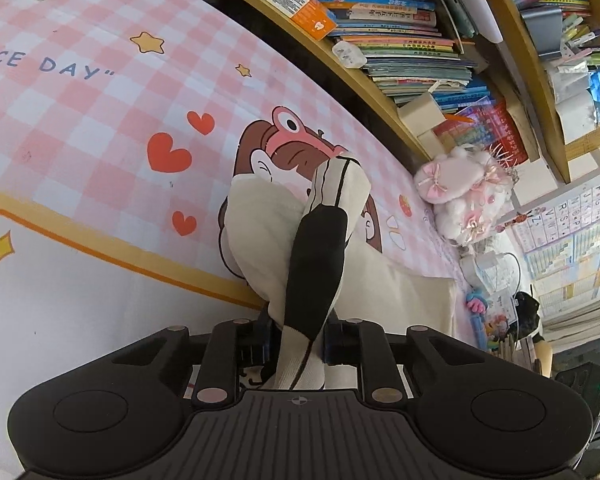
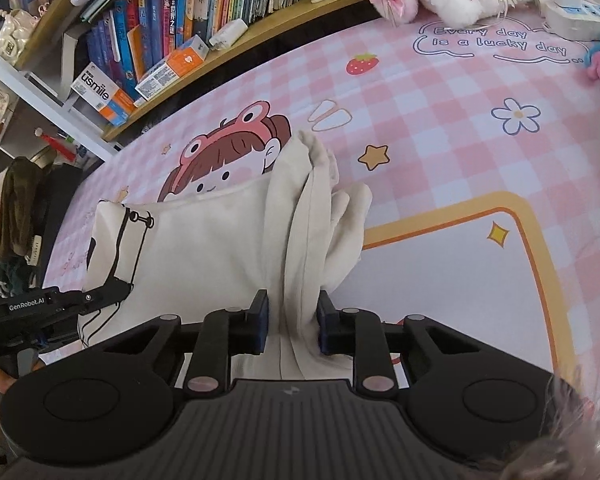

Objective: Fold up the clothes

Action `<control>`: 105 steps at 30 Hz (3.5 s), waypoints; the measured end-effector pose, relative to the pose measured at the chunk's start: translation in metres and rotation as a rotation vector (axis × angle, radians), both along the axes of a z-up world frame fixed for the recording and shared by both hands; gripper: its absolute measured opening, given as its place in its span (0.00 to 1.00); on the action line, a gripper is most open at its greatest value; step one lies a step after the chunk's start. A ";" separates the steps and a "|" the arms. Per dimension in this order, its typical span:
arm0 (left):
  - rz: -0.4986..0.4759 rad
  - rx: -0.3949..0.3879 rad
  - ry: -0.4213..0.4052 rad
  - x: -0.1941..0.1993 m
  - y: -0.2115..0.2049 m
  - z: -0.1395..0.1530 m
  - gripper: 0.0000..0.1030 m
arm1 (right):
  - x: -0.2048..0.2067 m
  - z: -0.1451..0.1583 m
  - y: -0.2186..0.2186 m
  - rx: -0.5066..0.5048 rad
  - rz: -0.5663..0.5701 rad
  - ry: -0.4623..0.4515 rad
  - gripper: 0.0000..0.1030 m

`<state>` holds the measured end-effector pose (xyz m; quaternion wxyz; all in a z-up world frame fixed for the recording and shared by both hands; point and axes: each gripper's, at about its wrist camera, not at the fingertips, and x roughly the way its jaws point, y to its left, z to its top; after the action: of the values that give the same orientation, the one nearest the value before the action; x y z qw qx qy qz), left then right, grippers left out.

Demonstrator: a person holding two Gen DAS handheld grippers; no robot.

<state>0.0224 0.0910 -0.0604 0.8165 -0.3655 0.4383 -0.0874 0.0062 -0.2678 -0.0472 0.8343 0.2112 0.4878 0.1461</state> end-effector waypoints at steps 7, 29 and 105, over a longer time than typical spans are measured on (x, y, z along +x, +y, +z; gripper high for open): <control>0.023 -0.002 -0.019 -0.011 -0.008 0.010 0.19 | -0.005 0.004 -0.008 0.027 0.002 -0.001 0.21; 0.075 0.016 -0.050 -0.034 -0.044 0.028 0.19 | -0.016 0.010 -0.038 0.031 0.077 -0.049 0.18; 0.028 -0.101 -0.138 0.051 0.100 0.042 0.19 | 0.061 0.056 0.087 -0.004 0.032 -0.122 0.16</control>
<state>0.0732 0.1908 -0.0187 0.8263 -0.4054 0.3710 -0.1230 0.0673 -0.1810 0.0086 0.8606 0.1926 0.4394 0.1711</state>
